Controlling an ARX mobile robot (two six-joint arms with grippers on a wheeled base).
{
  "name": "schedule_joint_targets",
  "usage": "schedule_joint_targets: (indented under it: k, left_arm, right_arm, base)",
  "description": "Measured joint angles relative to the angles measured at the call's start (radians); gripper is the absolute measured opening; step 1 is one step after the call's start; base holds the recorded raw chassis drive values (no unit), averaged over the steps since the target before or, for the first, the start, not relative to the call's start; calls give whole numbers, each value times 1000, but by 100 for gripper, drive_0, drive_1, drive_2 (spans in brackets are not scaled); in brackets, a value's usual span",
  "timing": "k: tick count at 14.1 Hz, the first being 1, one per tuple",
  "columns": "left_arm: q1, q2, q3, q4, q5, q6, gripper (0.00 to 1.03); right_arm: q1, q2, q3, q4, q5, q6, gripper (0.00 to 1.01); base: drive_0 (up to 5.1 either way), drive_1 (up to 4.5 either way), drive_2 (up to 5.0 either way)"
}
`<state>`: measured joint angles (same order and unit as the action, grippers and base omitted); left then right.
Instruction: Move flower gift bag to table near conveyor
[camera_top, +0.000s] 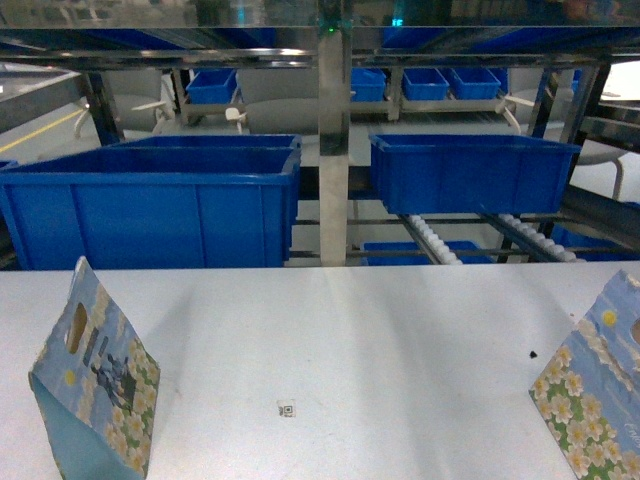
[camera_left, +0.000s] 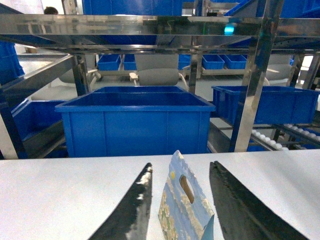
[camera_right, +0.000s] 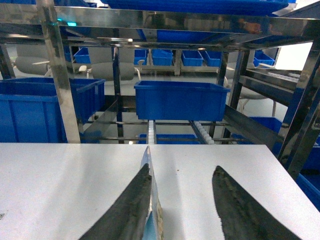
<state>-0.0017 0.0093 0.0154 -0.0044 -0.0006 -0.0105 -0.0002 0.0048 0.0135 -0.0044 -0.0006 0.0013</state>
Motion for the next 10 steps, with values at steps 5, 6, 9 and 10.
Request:
schedule_joint_targets:
  k: [5,6,9,10]
  left_arm:
    - [0,0,0,0,0,0,100]
    - [0,0,0,0,0,0,98]
    - [0,0,0,0,0,0,98]
    - [0,0,0,0,0,0,98]
  right_arm:
    - [0,0,0,0,0,1,100]
    - [0,0,0,0,0,0,97]
    - [0,0,0,0,0,0,98]
    - [0,0,0,0,0,0,98]
  base:
    - [0,0,0]
    - [0,0,0]
    - [0,0,0]
    - [0,0,0]
